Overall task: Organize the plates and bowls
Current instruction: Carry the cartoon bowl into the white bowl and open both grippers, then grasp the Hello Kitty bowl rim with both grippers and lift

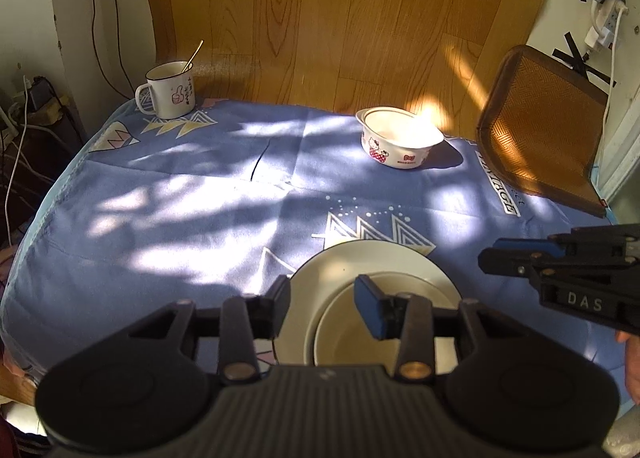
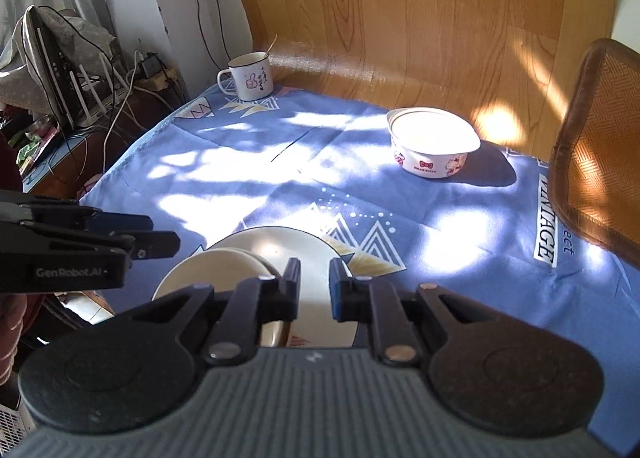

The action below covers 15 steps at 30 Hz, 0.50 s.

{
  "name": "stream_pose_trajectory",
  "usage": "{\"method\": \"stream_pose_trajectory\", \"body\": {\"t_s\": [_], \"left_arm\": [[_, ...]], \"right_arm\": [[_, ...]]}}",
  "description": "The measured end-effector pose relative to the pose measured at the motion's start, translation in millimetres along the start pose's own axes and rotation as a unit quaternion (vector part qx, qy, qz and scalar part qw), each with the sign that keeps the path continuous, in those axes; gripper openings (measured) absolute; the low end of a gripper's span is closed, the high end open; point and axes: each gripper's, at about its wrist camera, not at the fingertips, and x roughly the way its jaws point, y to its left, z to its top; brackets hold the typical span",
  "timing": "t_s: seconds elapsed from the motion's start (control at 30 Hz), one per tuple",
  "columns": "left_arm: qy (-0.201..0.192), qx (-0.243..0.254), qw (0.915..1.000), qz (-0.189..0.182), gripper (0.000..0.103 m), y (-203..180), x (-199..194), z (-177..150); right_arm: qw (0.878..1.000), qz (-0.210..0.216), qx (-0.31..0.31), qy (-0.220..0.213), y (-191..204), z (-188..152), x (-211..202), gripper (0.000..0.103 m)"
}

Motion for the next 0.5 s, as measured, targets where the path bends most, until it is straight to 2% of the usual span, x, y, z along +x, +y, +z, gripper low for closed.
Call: {"method": "stream_pose_trajectory", "body": {"t_s": [0.27,0.4,0.5], "left_arm": [[-0.001,-0.006,1.0000,0.001,0.036,9,23,13],[-0.002,-0.007,1.0000,0.005,0.036,7,40,40],[0.000,0.004,0.9999,0.012,0.036,1,64,72]], "right_arm": [[0.997,-0.021,0.072,-0.001,-55,10,9,0.019],[0.992,-0.032,0.120,0.001,-91,17,19,0.019],[0.989,-0.042,0.141,0.002,-113,27,28,0.019]]}}
